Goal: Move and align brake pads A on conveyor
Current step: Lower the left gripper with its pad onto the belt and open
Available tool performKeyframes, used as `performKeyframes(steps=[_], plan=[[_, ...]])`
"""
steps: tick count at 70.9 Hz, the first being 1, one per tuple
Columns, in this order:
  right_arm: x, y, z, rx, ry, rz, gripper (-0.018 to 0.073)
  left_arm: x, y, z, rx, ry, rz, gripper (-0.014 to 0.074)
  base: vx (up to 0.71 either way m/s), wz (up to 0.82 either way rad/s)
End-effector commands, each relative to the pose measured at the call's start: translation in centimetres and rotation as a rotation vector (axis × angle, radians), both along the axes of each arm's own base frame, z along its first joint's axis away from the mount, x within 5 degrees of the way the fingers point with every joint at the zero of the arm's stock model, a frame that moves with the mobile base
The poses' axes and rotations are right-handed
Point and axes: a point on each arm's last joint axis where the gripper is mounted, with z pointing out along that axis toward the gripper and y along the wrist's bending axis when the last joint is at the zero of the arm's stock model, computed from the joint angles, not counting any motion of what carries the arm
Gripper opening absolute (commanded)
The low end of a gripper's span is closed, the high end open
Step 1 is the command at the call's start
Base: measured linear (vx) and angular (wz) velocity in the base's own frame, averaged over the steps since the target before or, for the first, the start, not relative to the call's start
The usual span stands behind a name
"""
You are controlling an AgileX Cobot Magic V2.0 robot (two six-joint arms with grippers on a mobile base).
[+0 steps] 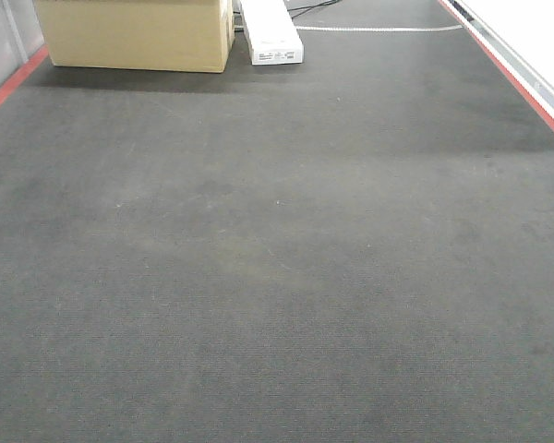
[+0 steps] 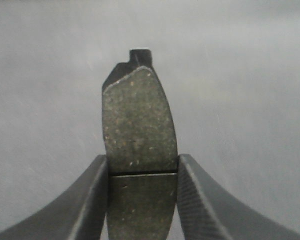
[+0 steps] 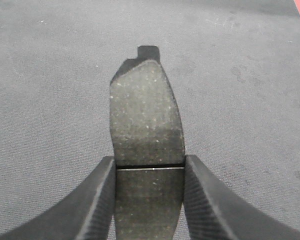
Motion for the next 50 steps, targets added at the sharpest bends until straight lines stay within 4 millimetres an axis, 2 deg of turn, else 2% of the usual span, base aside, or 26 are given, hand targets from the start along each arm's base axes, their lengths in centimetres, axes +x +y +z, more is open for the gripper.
performKeyframes(steps=[1,11,23,30,38,50], plan=[[0.4,-0.1,1.7,-0.007,-0.118,-0.003,0.0207,2.4,-0.7,2.4,-0.023,-0.061,-0.023,0.0192,0.0,0.0],[0.4,-0.1,1.7,-0.007,-0.118,-0.003,0.0207,6.6,-1.9,2.8,-0.021,0.062,-0.068,0.0194,0.0,0.0],[0.4,-0.1,1.7,-0.007,-0.118,-0.003,0.0207,11.2,-4.0,2.4,-0.006,0.205,-0.141,0.0196,0.0,0.0],[0.4,-0.1,1.7,-0.007,-0.118,-0.003,0.0207,13.9,-5.4,1.6,-0.009,0.29,-0.168,0.0196,0.0,0.0],[0.4,-0.1,1.7,-0.007,-0.118,-0.003,0.0207,15.9,-6.6,0.4,-0.046,0.396,-0.155,0.0199,0.0,0.0],[0.4,-0.1,1.7,-0.007,-0.118,-0.003,0.0207,19.0,-7.3,-2.1,-0.075,0.518,-0.081,0.02,0.0,0.0]])
